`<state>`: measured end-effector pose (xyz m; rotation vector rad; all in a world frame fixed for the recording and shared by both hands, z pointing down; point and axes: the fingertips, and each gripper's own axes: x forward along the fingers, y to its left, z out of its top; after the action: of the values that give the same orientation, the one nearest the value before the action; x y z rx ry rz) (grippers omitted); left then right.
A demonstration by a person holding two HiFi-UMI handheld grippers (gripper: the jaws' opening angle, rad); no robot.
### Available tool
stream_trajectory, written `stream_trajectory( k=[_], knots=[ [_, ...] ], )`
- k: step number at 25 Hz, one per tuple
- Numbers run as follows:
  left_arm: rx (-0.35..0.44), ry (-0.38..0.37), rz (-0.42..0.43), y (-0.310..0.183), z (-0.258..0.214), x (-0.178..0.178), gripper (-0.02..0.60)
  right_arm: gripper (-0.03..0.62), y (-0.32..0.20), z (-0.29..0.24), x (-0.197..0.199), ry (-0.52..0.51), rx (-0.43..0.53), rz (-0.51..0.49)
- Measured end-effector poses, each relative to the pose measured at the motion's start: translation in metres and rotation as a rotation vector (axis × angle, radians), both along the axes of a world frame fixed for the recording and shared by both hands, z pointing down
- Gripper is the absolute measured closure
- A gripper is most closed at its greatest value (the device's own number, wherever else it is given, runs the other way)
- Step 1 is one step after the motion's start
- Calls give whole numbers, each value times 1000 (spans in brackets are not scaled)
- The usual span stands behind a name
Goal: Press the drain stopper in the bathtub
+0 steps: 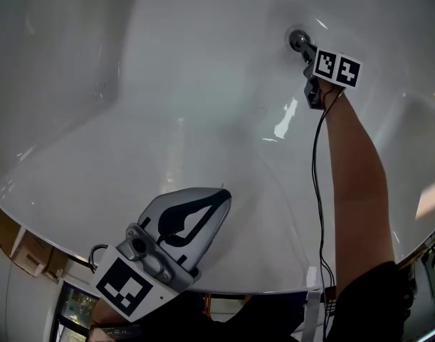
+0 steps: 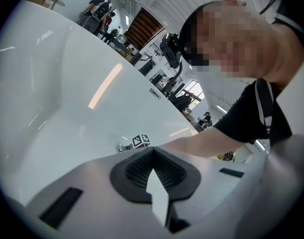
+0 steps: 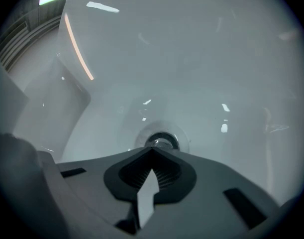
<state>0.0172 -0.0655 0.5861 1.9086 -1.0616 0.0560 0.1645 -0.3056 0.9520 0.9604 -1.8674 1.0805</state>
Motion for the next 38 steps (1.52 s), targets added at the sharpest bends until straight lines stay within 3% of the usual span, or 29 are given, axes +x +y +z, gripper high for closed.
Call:
stream_trajectory(
  k=[22,32,38],
  knots=[
    [-89,14,49,11,15,5,574,579,-6,24,-4,34,-23,-40],
    [-108,16,44,13,19,4,574,579,-7,24,-7,86,-38,-55],
    [-104,27,45,14,18,5,574,579,-8,26,-5,175,-16,-68]
  ],
)
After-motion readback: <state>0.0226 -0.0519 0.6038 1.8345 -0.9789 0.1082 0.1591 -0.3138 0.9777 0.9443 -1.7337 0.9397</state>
